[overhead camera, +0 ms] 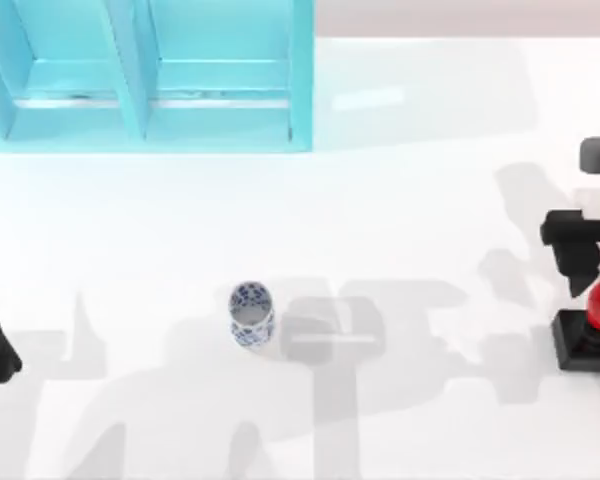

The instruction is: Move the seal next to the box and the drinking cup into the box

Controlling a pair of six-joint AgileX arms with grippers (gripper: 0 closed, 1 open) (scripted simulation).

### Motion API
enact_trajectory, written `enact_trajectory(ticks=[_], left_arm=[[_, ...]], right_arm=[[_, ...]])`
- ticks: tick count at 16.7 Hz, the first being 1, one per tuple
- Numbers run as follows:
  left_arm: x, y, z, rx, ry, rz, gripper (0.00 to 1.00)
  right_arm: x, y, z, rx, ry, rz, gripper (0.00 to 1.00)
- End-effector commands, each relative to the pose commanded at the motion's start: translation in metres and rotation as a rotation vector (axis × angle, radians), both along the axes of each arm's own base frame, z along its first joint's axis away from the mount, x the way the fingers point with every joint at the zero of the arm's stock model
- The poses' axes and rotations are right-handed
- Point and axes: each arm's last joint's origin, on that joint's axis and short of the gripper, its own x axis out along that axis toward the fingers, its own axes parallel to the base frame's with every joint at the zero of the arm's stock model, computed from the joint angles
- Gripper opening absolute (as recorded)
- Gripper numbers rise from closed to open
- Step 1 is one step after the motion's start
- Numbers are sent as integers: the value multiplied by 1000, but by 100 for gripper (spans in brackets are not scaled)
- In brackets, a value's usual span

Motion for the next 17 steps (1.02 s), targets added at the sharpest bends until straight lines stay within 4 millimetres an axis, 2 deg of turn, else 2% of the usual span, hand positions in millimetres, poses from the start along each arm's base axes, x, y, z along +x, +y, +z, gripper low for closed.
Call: enact_trajectory(ticks=[9,11,15,17], left_arm=[[0,0,0,0,0,0,100],[0,0,0,0,0,0,100],[0,0,0,0,0,0,100],[0,0,0,0,0,0,100]], right_arm=[[1,0,4,0,1,-1,100],[4,1,18,0,3,-2,100],[5,1,71,-1,6,-3,100],[2,0,91,0,2,-2,100]])
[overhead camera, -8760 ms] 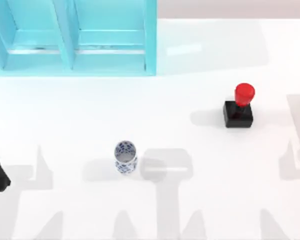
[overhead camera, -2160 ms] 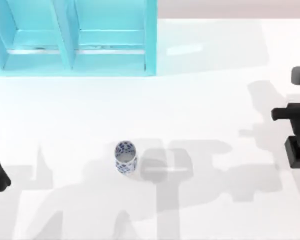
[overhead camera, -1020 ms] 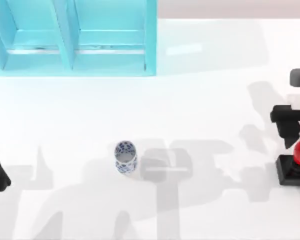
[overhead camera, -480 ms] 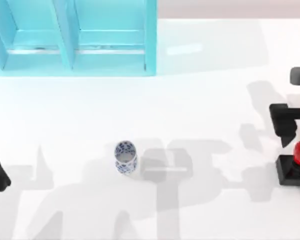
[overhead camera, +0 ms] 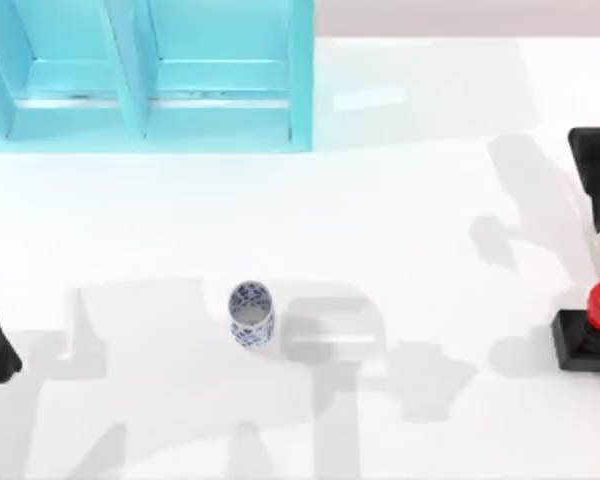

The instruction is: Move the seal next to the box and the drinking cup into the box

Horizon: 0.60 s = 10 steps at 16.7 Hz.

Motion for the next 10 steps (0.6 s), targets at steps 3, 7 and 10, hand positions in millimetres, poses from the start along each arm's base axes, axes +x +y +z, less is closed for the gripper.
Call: enact_trajectory(ticks=[3,7,10], left_arm=[[0,0,0,0,0,0,100],[0,0,0,0,0,0,100],[0,0,0,0,0,0,100]], right_arm=[[-2,-1,9,0,-2,1,100],[-1,1,8,-1,0,3,100],[9,26,5,-13,4,5,100]])
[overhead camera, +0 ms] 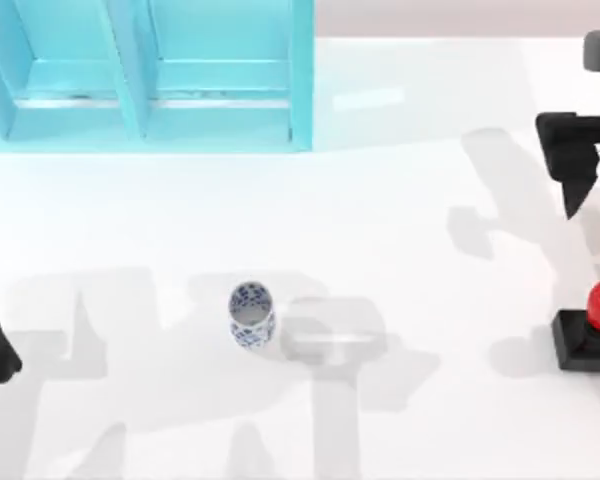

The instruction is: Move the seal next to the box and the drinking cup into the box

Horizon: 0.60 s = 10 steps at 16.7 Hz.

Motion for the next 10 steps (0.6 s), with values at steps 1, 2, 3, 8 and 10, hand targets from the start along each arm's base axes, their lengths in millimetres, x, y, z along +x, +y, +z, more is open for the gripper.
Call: enact_trajectory(ticks=[1,2,3,8,10], left_arm=[[0,0,0,0,0,0,100],[0,0,0,0,0,0,100],[0,0,0,0,0,0,100],[0,0,0,0,0,0,100],[0,0,0,0,0,0,100]], right_arm=[[6,17,-2,-7,0,1,100],[11,39,-4,-13,-4,5,100],[14,65,-7,-18,-12,12,100],[0,215,-28,3,-83,52,100],[-11,259,-43,18,-101,50,100]])
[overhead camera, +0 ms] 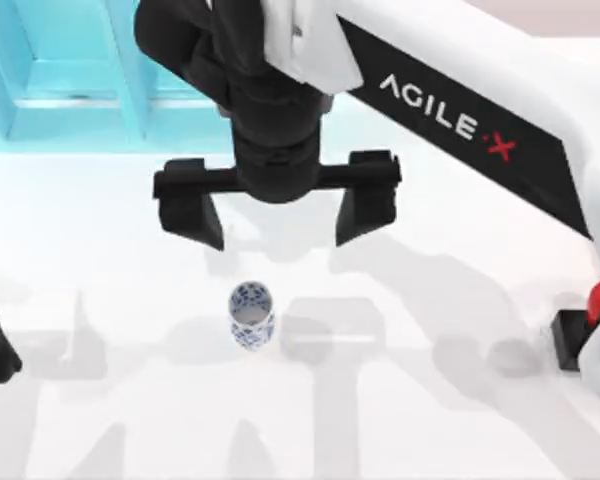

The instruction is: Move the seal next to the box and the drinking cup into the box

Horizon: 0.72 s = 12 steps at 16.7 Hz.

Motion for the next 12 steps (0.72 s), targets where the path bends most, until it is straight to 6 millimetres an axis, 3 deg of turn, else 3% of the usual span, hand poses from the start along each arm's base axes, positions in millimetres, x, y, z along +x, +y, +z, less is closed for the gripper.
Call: enact_trajectory(ticks=[2,5,12], left_arm=[[0,0,0,0,0,0,100],[0,0,0,0,0,0,100],[0,0,0,0,0,0,100]], right_arm=[[-4,27,-18,6,-6,-18,100],[-5,45,-38,4,-5,-46,100],[-3,47,-45,5,-5,-51,100]])
